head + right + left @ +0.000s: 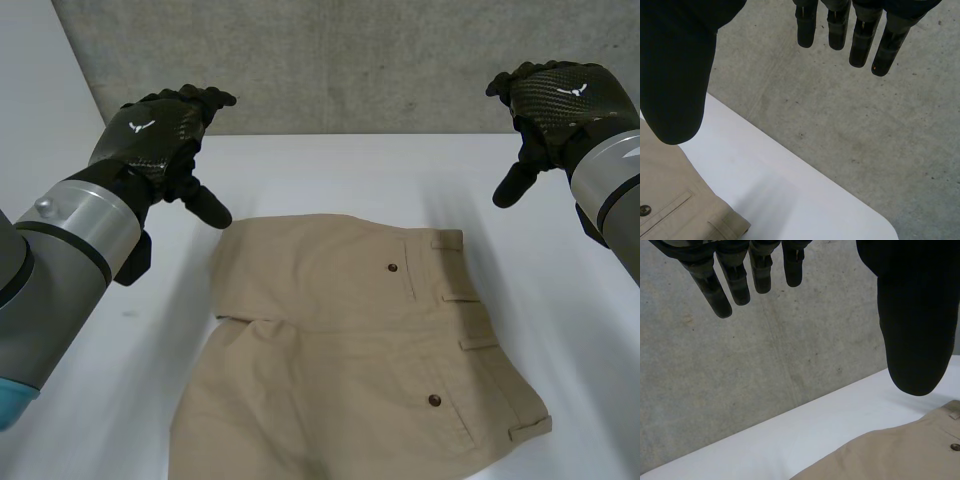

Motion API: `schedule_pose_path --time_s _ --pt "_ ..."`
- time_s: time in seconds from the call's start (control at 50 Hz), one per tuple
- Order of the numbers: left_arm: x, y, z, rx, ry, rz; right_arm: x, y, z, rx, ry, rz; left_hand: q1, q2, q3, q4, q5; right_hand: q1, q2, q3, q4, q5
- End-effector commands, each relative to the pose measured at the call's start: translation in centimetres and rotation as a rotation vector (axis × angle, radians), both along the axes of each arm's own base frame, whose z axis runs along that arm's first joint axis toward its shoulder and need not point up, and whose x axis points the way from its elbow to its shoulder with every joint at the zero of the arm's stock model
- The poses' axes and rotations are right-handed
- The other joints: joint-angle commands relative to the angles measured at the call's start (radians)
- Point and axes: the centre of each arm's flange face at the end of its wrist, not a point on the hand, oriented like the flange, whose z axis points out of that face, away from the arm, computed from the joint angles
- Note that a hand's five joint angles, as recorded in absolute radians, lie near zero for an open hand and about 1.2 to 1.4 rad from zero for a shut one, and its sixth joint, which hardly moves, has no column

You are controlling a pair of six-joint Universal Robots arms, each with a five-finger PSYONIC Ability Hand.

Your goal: Fold the shorts.

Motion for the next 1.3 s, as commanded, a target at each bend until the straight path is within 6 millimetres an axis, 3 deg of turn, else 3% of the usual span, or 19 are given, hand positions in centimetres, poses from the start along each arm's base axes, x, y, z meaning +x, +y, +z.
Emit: schedule_pose_path --time_s 0.02,0.24,0.42,0.72,0.78,0.92,1.14,1.3 --pt "0.0 0.0 -0.1 0.002 -0.001 0.000 0.0 0.0 0.0 0.000 0.002 0.000 -0.002 -0.028 -0.040 -0.029 -0.045 0.003 -0.041 -0.036 -0.060 -0.051" --pt "0.0 0.0 -0.2 0.005 -0.006 0.003 0.6 0.2 -0.2 0.000 0.030 0.055 -0.002 -0.028 -0.040 -0.029 -0.045 0.003 -0.041 -0.036 -0.060 -0.051" --pt "0.0 0.3 -0.9 0.031 -0.020 0.009 0.7 1.5 -2.4 0.057 0.293 0.159 0.002 -0.025 -0.036 -0.026 -0.042 0.003 -0.041 -0.036 -0.060 -0.051" --pt "-0.1 3.3 -6.9 0.170 -0.131 0.065 -0.2 6.2 -8.6 0.277 0.462 0.390 0.002 -0.025 -0.036 -0.026 -0.042 0.003 -0.041 -0.036 -0.060 -0.051" --pt "-0.7 4.0 -9.4 0.209 -0.167 0.045 -1.5 6.8 -10.3 0.330 0.485 0.400 0.005 -0.022 -0.033 -0.023 -0.039 0.003 -0.041 -0.036 -0.060 -0.051" --pt "-1.8 2.6 -12.2 0.224 -0.182 0.045 -2.9 8.1 -12.8 0.349 0.458 0.423 0.019 -0.007 -0.018 -0.008 -0.024 0.003 -0.041 -0.036 -0.060 -0.051" --pt "-3.6 0.0 -15.6 0.222 -0.253 0.038 -4.5 8.1 -14.6 0.347 0.434 0.392 0.119 0.093 0.081 0.092 0.076 0.072 0.028 0.033 0.009 0.018" --pt "-4.2 -1.9 -15.6 0.137 -0.257 0.075 -5.7 8.1 -15.8 0.367 0.467 0.392 0.213 0.187 0.176 0.186 0.170 0.139 0.096 0.100 0.077 0.086"
